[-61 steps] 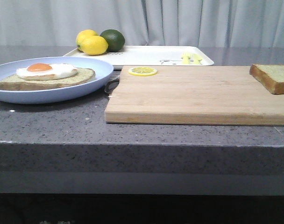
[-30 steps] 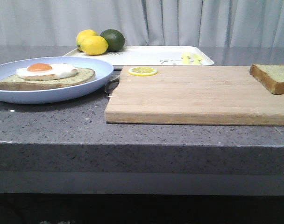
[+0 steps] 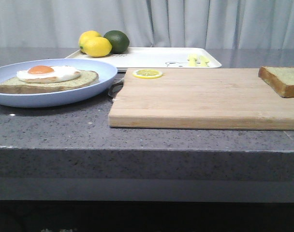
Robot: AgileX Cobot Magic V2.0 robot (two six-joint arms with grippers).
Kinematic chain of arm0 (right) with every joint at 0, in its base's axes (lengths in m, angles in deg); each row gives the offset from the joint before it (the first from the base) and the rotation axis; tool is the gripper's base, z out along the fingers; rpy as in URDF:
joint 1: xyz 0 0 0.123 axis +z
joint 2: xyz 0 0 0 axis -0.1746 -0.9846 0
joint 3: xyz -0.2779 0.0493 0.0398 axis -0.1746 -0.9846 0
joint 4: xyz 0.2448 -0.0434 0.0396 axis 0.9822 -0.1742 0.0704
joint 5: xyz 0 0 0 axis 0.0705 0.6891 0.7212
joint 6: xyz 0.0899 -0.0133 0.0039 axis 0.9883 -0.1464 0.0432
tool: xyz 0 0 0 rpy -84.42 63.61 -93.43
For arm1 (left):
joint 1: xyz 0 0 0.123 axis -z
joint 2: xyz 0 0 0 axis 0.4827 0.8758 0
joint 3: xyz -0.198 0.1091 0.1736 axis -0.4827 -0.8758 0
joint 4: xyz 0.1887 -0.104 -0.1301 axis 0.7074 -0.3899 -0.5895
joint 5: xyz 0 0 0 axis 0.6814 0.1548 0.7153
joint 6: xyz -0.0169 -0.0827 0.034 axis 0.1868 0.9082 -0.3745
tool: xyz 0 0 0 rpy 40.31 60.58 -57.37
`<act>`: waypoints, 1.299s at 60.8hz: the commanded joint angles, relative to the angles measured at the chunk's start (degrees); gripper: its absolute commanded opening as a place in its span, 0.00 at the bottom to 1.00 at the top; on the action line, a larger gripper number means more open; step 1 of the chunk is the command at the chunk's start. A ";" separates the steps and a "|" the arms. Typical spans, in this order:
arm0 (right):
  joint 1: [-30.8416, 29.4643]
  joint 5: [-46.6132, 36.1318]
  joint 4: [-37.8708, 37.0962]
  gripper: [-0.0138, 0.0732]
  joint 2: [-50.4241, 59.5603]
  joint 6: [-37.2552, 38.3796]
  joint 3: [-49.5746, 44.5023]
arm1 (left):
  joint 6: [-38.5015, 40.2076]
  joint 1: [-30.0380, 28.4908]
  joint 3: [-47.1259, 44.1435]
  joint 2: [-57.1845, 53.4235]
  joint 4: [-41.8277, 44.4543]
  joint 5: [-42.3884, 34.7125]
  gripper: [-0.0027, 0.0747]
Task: Place bread and move sandwich to tray
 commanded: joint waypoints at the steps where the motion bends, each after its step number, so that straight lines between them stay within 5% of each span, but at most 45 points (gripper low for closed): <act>1: -0.02 -6.25 0.55 0.03 1.35 -0.09 0.27 | 0.13 -0.11 -0.20 -1.15 -0.55 -7.93 0.01; 13: -0.02 -7.22 1.92 0.03 1.35 -0.09 3.16 | 0.13 -0.11 0.10 -1.15 -6.94 -15.88 0.01; 29: -0.02 -1.32 2.46 0.03 -1.35 -0.09 14.54 | 0.13 -0.11 8.76 1.30 -9.98 -14.44 0.01; 52: -0.02 7.71 3.06 0.03 -27.49 -0.09 36.54 | 0.13 -0.11 29.75 30.58 -9.16 -8.75 0.01; 67: -0.02 9.42 3.13 0.04 -32.11 -0.09 39.40 | 0.13 -0.11 31.35 34.05 -9.16 -9.06 0.01; 74: -0.02 9.42 3.13 0.17 -32.11 -0.09 39.40 | 0.13 -0.11 31.35 34.05 -9.16 -9.29 0.04; 79: -0.02 9.42 3.13 0.37 -32.11 -0.09 39.40 | 0.13 -0.11 31.23 34.05 -9.16 -9.43 0.19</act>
